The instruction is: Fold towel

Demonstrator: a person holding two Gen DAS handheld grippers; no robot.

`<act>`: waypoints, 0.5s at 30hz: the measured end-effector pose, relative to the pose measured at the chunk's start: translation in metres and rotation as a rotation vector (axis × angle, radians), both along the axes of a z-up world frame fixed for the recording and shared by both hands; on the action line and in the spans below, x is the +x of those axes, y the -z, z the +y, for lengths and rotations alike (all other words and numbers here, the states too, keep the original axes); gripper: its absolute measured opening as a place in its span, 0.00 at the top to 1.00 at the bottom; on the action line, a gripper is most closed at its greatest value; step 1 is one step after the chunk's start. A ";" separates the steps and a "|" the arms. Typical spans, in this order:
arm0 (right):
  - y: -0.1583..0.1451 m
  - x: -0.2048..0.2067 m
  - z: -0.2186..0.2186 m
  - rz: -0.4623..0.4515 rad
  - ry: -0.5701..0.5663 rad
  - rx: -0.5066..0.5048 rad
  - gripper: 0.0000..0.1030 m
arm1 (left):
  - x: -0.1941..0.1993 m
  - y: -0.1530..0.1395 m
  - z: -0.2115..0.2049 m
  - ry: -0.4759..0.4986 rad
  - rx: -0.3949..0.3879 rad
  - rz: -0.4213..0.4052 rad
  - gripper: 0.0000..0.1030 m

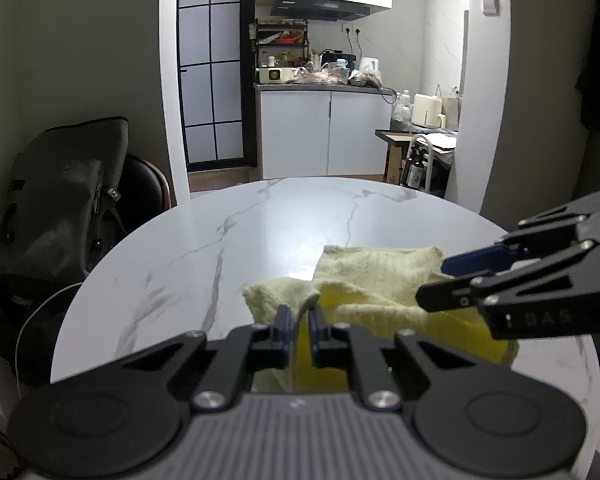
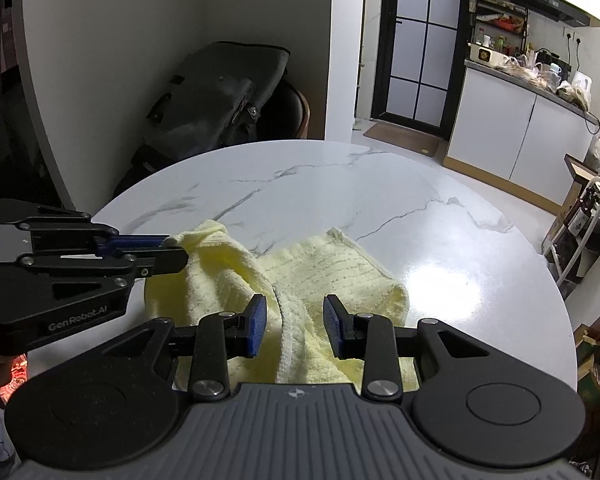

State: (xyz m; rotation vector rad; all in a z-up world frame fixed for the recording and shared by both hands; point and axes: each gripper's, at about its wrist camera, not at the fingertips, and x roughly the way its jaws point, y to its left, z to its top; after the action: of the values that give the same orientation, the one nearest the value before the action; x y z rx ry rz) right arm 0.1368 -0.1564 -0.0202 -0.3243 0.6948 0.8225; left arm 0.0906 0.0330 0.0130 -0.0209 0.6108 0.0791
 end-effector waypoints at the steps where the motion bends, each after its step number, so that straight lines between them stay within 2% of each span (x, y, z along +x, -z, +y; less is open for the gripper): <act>1: 0.001 0.000 0.001 -0.001 -0.001 -0.007 0.66 | 0.000 0.000 0.000 0.000 -0.001 0.001 0.90; 3: 0.004 0.000 0.000 -0.001 0.000 -0.016 0.70 | 0.000 0.001 0.000 0.001 -0.002 0.001 0.90; 6: 0.005 0.000 -0.003 0.000 0.004 -0.012 0.80 | -0.001 0.001 -0.001 0.001 -0.004 -0.002 0.90; 15: 0.004 -0.001 -0.024 0.009 0.044 -0.008 0.81 | -0.004 0.004 0.004 -0.014 -0.011 0.003 0.90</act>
State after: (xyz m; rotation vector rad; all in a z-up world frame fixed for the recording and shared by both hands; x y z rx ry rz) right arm 0.1355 -0.1806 -0.0246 -0.3118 0.7113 0.7801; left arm 0.0870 0.0373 0.0095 -0.0359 0.6141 0.0892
